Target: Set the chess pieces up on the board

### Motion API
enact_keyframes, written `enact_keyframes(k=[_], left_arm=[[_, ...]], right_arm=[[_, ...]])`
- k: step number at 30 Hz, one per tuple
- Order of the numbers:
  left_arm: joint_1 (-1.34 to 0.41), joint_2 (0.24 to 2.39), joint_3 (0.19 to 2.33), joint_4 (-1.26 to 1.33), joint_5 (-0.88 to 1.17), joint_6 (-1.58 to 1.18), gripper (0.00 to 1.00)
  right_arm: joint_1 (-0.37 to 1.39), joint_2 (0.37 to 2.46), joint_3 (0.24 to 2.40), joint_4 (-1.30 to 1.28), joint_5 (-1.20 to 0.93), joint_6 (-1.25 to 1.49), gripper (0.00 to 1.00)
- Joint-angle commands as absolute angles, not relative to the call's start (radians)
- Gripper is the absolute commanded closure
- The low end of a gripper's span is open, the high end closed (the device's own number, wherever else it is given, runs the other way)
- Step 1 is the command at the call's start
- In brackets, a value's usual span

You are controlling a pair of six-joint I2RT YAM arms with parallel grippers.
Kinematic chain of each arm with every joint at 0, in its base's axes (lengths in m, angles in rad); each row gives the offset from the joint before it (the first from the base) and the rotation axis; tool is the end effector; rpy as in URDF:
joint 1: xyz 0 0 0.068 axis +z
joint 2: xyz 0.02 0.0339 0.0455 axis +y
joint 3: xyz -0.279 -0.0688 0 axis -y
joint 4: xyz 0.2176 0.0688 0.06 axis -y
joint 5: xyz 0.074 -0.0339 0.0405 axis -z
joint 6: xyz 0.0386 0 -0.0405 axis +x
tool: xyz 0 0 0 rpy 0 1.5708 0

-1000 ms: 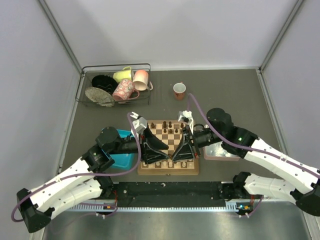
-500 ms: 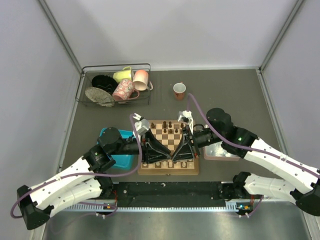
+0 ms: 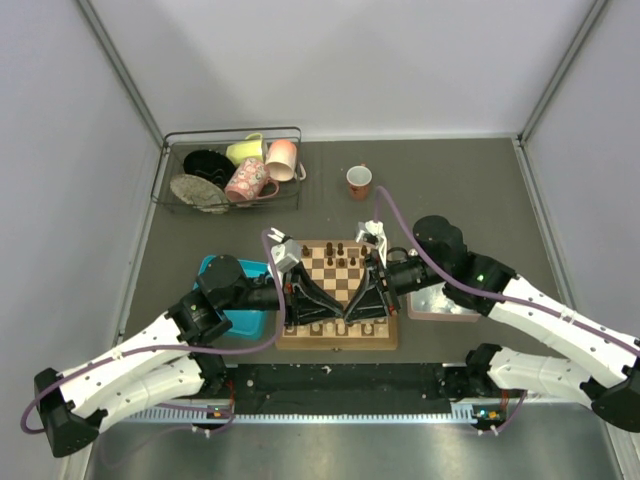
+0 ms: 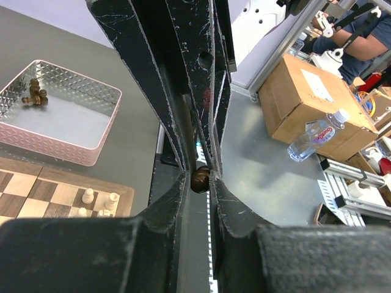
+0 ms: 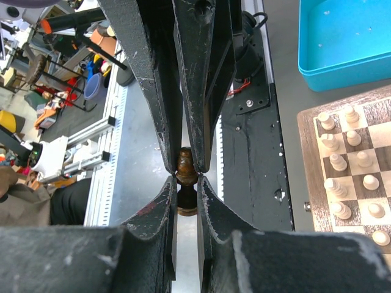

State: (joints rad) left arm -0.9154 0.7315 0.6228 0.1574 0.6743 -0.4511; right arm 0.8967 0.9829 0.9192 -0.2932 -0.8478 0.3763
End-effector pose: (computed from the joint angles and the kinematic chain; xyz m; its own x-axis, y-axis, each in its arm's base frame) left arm 0.0657 -0.1251 0.3410 -0.4090 -0.0267 -0.9122 0.9123 -0.0333 -0.4081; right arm 0.0894 0.1583 0.3569 -0.5539 -0.3038 -0.7752 -0.8085 -0.0261 0.5880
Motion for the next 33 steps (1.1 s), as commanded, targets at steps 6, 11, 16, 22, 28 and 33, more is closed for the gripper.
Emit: enact_keyframes(k=[6,11,16,22,28,33], left_arm=[[-0.923,0.718,0.641,0.229,0.669,-0.446,1.0],[-0.923,0.695,0.644,0.126,0.545,-0.388,1.0],[-0.922,0.683,0.649,-0.033,0.254,-0.333,1.0],[-0.922,0.799,0.693,-0.129,-0.147,-0.238,1.0],[-0.898,1.006,0.732,-0.055,-0.285,-0.137,1.0],[-0.786,1.115,0.721,0.063,-0.236,-0.166,1.0]], right_arm=[[0.91,0.977,0.971,-0.271,-0.827,0.351,0.76],[0.91,0.927,0.985,-0.337,-0.611,0.325,0.52],[0.881,0.821,0.979,-0.373,-0.333,0.34,0.5],[0.864,0.706,0.934,-0.411,-0.123,0.37,0.41],[0.864,0.686,0.905,-0.46,-0.098,0.39,0.41],[0.862,0.66,0.876,-0.472,-0.077,0.405,0.41]])
